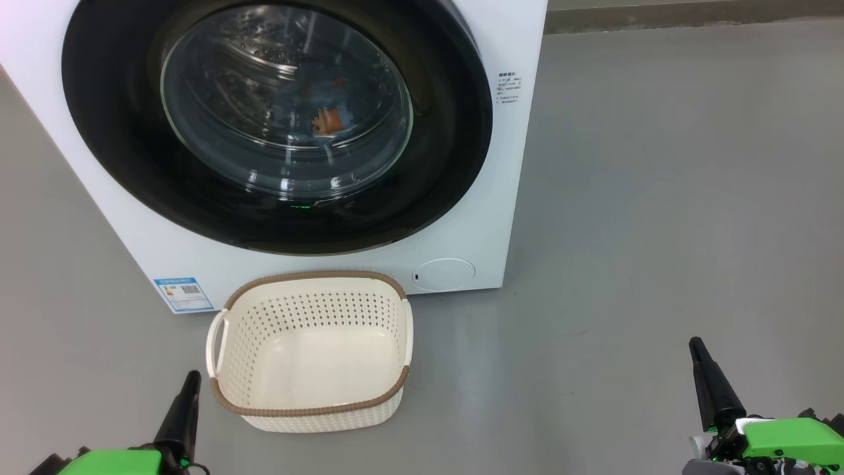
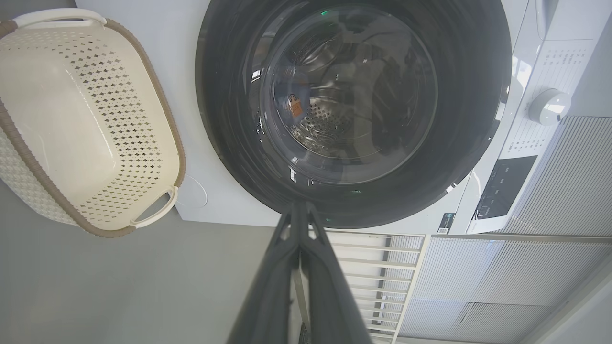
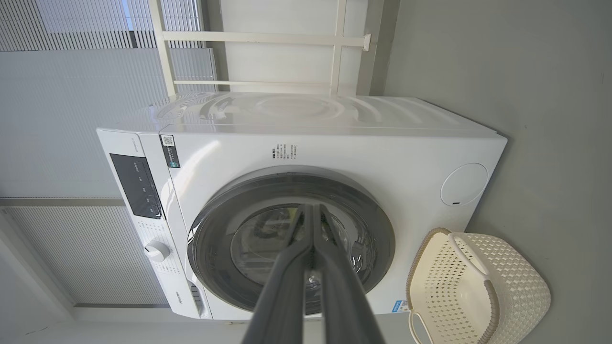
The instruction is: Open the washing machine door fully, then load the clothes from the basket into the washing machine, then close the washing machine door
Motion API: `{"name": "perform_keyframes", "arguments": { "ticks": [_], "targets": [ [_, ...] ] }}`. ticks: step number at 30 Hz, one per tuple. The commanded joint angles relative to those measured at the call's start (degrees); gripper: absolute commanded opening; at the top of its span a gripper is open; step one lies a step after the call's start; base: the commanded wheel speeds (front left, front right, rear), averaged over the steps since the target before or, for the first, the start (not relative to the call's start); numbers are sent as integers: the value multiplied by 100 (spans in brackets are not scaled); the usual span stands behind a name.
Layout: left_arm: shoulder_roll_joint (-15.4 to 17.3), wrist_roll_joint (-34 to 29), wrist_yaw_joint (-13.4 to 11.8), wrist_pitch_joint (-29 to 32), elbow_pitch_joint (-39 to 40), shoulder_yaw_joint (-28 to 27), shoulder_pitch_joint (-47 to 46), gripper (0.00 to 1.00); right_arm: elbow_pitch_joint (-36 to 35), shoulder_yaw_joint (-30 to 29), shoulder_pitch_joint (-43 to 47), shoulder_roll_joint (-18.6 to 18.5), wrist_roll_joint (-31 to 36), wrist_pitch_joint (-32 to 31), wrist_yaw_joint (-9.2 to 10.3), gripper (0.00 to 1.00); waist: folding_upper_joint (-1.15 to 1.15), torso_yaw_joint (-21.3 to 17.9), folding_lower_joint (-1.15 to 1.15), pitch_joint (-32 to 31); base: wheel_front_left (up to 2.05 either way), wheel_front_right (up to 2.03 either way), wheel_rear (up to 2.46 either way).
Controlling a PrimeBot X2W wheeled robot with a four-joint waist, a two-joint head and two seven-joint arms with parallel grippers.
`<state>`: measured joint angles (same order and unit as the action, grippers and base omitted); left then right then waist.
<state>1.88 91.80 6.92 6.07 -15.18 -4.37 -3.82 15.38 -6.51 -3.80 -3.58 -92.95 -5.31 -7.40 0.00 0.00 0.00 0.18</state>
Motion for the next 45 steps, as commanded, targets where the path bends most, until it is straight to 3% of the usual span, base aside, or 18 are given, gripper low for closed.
{"name": "perform_keyframes", "arguments": {
  "ticks": [1, 45],
  "targets": [
    [113, 47, 57, 31, 113, -202, -236, 0, -141, 102, -229, -6, -7, -35, -9, 0, 0, 0, 0, 0, 0, 0, 0],
    [106, 39, 57, 39, 113, -212, -237, 0, -138, 53, -233, 28, 34, -74, -9, 0, 0, 0, 0, 0, 0, 0, 0]
  ]
}}
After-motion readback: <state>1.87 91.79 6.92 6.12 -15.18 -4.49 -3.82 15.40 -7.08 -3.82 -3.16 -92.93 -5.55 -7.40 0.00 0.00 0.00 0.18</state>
